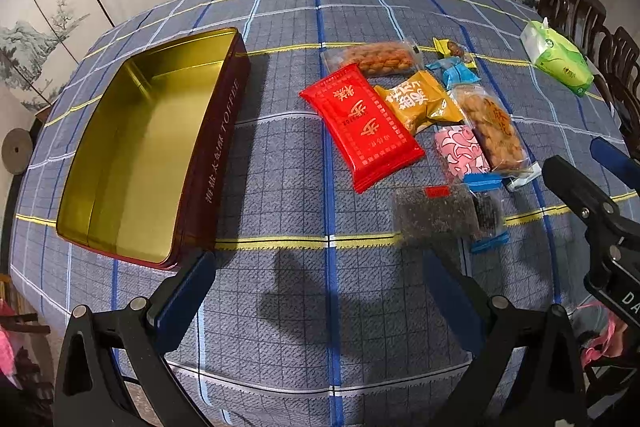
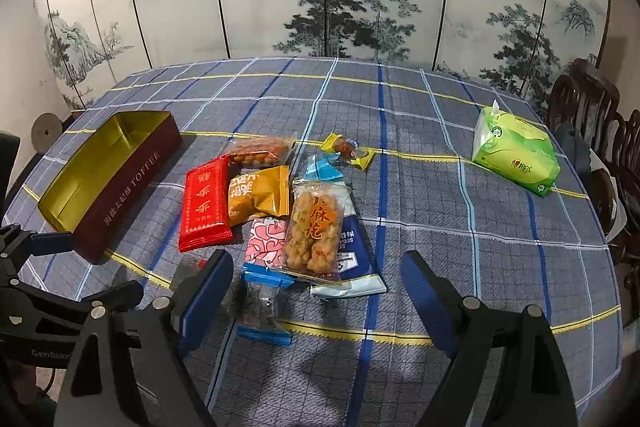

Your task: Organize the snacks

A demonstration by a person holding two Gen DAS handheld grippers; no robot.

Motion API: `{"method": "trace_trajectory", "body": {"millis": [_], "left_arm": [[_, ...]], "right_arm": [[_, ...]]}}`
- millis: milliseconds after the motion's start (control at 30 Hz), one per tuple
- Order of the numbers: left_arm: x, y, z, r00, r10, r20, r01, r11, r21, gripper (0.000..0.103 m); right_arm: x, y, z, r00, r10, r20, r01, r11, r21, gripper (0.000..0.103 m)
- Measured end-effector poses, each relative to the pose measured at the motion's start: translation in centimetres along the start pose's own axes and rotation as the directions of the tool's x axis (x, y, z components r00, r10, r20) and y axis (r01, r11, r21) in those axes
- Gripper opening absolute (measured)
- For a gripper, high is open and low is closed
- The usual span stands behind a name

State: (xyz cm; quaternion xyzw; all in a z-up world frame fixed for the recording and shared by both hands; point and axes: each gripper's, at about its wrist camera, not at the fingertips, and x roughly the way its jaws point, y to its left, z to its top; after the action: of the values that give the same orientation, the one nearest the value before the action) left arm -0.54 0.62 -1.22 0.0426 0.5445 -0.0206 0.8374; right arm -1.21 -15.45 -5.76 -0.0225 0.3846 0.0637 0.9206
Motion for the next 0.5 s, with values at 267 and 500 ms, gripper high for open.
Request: {"method": "trace_trajectory", "body": {"millis": [267,500], "left_arm": [[0.19,-0.26,-0.06,1.0,-0.001,-0.003,0.001,1.0,0.005,0.102],[0.3,-0.43,-0.11,1.0,-0.004,-0.006,0.004,1.0,0.007,0.102]], "right_arm": [[0.28,0.01,-0.2,1.0,0.008,-0.008,-0.008,1.0,0.005,0.088],[0.48,0.01,-0.27,1.0,0.012,-0.013,-0.012,1.0,0.006,0.088]]}}
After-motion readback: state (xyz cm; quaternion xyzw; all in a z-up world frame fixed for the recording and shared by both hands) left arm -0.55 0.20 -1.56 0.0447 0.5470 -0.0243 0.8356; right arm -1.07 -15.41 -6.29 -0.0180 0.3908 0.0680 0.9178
